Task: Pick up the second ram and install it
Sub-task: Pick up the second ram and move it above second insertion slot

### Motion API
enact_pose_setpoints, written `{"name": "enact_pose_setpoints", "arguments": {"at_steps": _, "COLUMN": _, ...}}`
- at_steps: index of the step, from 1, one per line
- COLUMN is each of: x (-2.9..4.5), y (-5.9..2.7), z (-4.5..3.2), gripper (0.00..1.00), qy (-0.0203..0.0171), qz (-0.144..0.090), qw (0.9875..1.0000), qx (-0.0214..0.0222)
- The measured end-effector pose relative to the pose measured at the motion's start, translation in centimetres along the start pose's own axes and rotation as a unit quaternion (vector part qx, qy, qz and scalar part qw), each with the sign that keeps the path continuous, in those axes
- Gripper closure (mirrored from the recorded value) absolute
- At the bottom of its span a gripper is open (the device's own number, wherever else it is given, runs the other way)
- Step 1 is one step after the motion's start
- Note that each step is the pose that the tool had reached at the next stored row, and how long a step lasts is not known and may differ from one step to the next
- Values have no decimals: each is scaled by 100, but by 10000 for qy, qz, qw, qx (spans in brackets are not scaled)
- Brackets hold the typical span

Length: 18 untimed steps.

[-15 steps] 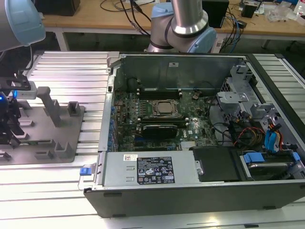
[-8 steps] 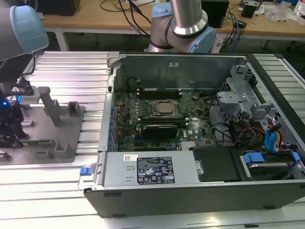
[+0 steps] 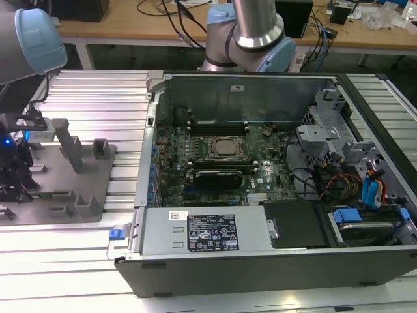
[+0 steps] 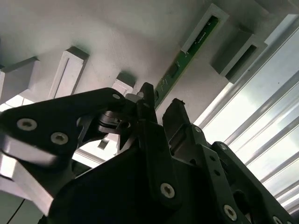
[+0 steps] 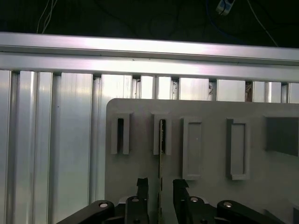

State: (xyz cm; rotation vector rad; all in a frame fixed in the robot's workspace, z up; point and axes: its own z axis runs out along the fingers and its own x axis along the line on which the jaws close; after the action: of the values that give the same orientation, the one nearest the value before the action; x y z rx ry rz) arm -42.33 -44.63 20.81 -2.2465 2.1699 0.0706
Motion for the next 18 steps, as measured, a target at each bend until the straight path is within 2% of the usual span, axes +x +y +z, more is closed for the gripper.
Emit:
{"name": "enact_pose_setpoints", "arguments": {"at_steps": 1, "x": 0, "y": 0, "z": 0, "gripper": 67, "qy": 0, "qz": 0, "qw": 10000, "qx": 0}}
{"name": "enact_pose_setpoints", "arguments": {"at_steps": 2, "x": 0, "y": 0, "z": 0, "gripper": 75, "qy": 0, "qz": 0, "qw": 10000, "qx": 0}}
{"name": "enact_pose_setpoints", "arguments": {"at_steps": 12, "x": -8, "y": -1, "z": -1, "gripper": 75, "qy": -10, "qz": -1, "qw": 10000, "qx": 0}}
{"name": "enact_pose_setpoints", "arguments": {"at_steps": 14, "x": -9, "y": -1, "z": -1, "gripper": 76, "qy": -10, "qz": 0, "qw": 10000, "qx": 0}}
{"name": "enact_pose_setpoints", "arguments": {"at_steps": 15, "x": -9, "y": 0, "z": -1, "gripper": 84, "qy": -10, "qz": 0, "qw": 10000, "qx": 0}}
{"name": "enact_pose_setpoints", "arguments": {"at_steps": 18, "x": -9, "y": 0, "z": 0, "gripper": 84, "qy": -10, "qz": -1, "qw": 10000, "qx": 0}}
